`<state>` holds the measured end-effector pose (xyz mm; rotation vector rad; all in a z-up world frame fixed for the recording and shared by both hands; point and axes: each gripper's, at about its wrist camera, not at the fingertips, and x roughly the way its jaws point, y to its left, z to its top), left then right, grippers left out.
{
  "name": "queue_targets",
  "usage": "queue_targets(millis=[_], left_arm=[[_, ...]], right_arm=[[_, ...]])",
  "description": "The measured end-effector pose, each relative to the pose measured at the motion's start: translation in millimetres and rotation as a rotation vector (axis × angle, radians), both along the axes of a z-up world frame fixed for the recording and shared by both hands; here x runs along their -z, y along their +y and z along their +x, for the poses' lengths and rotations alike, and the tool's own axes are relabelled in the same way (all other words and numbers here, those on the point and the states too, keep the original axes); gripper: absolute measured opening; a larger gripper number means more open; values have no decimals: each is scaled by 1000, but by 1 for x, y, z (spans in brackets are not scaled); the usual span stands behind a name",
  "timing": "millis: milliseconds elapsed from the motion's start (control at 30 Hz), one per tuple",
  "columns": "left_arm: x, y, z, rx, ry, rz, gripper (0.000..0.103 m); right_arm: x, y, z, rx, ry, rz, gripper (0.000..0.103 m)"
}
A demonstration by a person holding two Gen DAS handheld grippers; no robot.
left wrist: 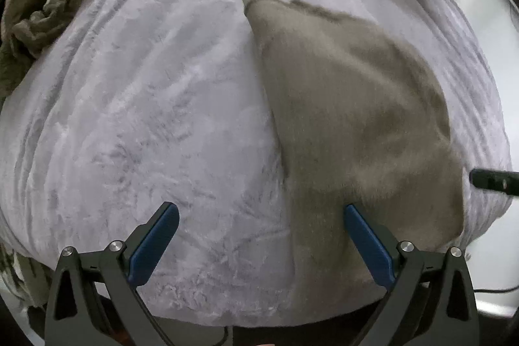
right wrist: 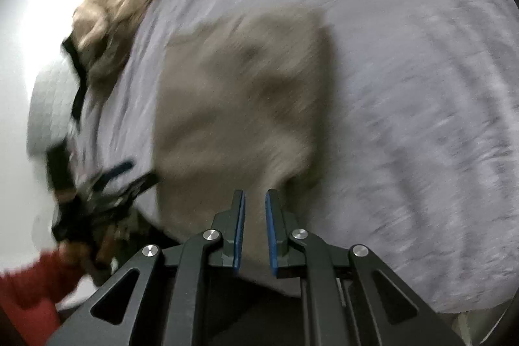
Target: Fold small clothes
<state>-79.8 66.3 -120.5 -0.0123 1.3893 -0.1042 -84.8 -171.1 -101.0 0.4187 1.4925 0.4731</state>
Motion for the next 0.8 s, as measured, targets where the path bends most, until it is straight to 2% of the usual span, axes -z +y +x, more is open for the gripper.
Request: queue_targets(millis=[33, 100, 167, 200, 267, 433, 467, 600, 800], left_arm=[[5, -3, -3, 9, 6, 4, 102], [17, -9, -9, 25, 18, 16, 102], [28, -10, -14, 26, 41, 10, 102], [31, -9, -15, 19, 52, -2, 102], [34, -5, -17, -1, 65, -26, 102], [30, -6, -15, 7, 59, -16, 102], [27, -7, -16, 10, 54, -8, 102], [18, -8, -18, 7, 49, -4, 102], [8, -11, -18, 0, 42, 12, 102]], right_arm=[[6, 9, -5, -32, 11, -1, 13], [31, 20, -15, -75, 48, -84, 12], [50, 17, -24, -78, 54, -120, 5], [58, 12, -26, -60, 52, -117, 0], [64, 1, -27, -13, 65, -71, 0], [57, -12, -29, 18, 101, -86, 0], [52, -14, -28, 21, 106, -112, 7], [32, -35, -24, 59, 108, -111, 7], [17, -36, -18, 83, 95, -148, 7]])
